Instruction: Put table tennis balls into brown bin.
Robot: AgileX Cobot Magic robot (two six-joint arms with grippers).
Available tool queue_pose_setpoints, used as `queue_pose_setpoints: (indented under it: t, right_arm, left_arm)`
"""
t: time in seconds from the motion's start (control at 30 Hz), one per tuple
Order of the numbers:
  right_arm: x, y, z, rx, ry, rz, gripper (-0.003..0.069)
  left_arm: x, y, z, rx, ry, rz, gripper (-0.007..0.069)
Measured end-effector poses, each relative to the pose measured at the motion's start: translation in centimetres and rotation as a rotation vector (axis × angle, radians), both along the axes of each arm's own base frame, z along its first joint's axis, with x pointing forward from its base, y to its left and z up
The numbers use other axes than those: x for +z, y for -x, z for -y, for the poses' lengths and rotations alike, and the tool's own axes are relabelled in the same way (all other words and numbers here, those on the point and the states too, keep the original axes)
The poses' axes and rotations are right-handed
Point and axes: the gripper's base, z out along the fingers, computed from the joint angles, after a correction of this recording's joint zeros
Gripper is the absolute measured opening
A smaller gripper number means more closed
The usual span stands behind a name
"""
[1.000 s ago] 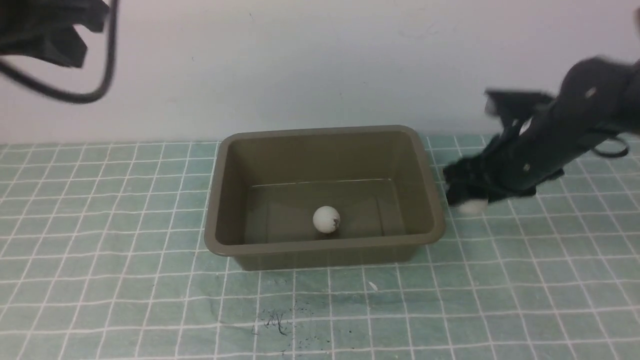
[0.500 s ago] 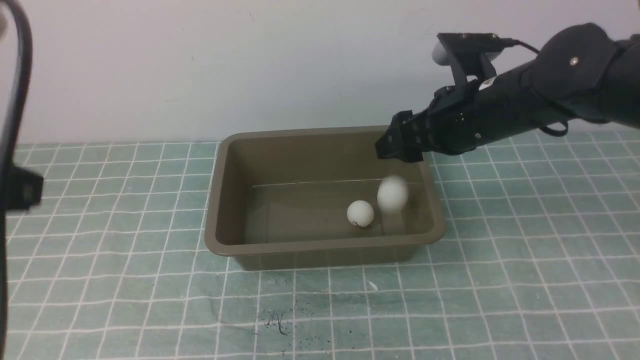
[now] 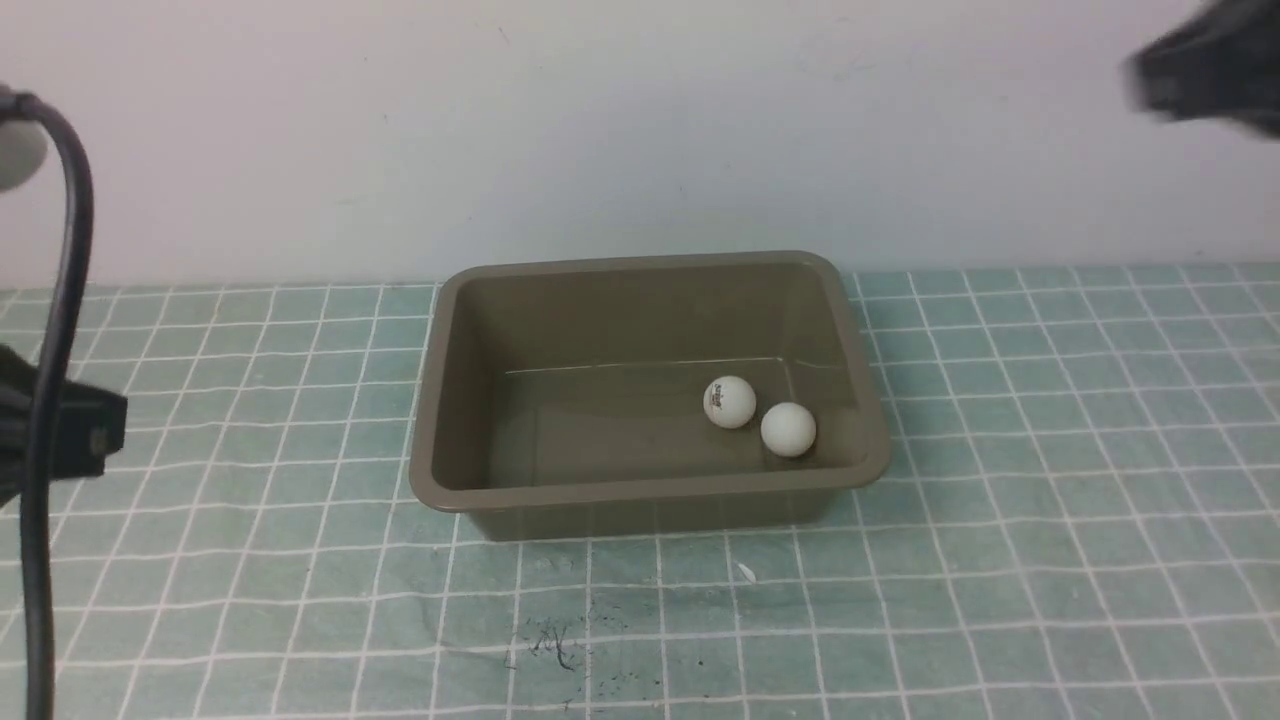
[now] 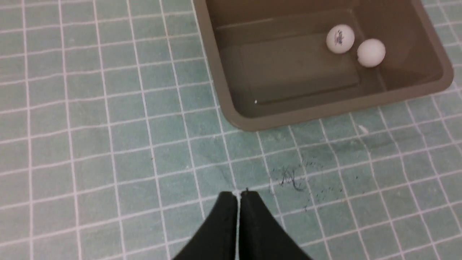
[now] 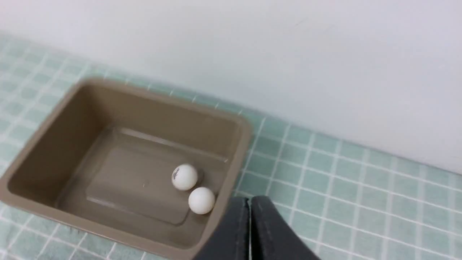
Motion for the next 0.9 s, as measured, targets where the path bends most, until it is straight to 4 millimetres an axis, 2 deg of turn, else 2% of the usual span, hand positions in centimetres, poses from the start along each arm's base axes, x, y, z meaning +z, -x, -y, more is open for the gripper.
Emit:
queue_pose_setpoints:
  t: [0.07, 0.1, 0.13, 0.17, 0.27, 0.3, 0.4, 0.53, 0.67, 0.9]
  right_arm:
    - [-0.2, 4.0, 1.7, -0.039, -0.033, 0.078, -0.0012]
    - [-0.4, 4.4, 1.9, -0.041, -0.039, 0.081, -0.0012]
    - [-1.1, 6.6, 2.8, -0.059, -0.056, 0.139, -0.0013]
    - [-2.1, 8.3, 3.5, -0.069, -0.068, 0.18, -0.0013]
    - [-7.3, 14.3, 6.1, -0.114, -0.135, 0.43, -0.0013]
    - [-8.0, 14.4, 6.1, -0.115, -0.135, 0.427, -0.0013]
    - [-11.5, 17.3, 7.3, -0.135, -0.196, 0.612, -0.0015]
    - [-13.0, 17.2, 7.5, -0.161, -0.231, 0.652, -0.0015]
    - [-13.1, 16.8, 7.4, -0.175, -0.265, 0.626, -0.0015]
    - [-13.1, 16.5, 7.4, -0.182, -0.277, 0.617, -0.0015]
  left_arm:
    - [0.3, -0.2, 0.1, -0.004, 0.017, 0.035, -0.0005]
    - [0.3, -0.2, 0.1, -0.004, 0.019, 0.039, -0.0005]
    - [0.4, -0.3, 0.2, -0.009, 0.027, 0.054, -0.0005]
    - [0.5, -0.3, 0.3, -0.012, 0.031, 0.066, -0.0005]
    - [0.8, -0.5, 0.5, -0.036, 0.042, 0.101, -0.0005]
    - [0.8, -0.5, 0.5, -0.036, 0.042, 0.101, -0.0005]
    - [0.8, -0.4, 0.6, -0.054, 0.04, 0.108, -0.0005]
    - [0.9, -0.4, 0.7, -0.071, 0.035, 0.118, -0.0005]
    - [1.0, 0.0, 0.5, -0.081, 0.011, 0.156, -0.0005]
    - [-0.8, 4.8, -0.2, -0.058, 0.015, 0.317, -0.0005]
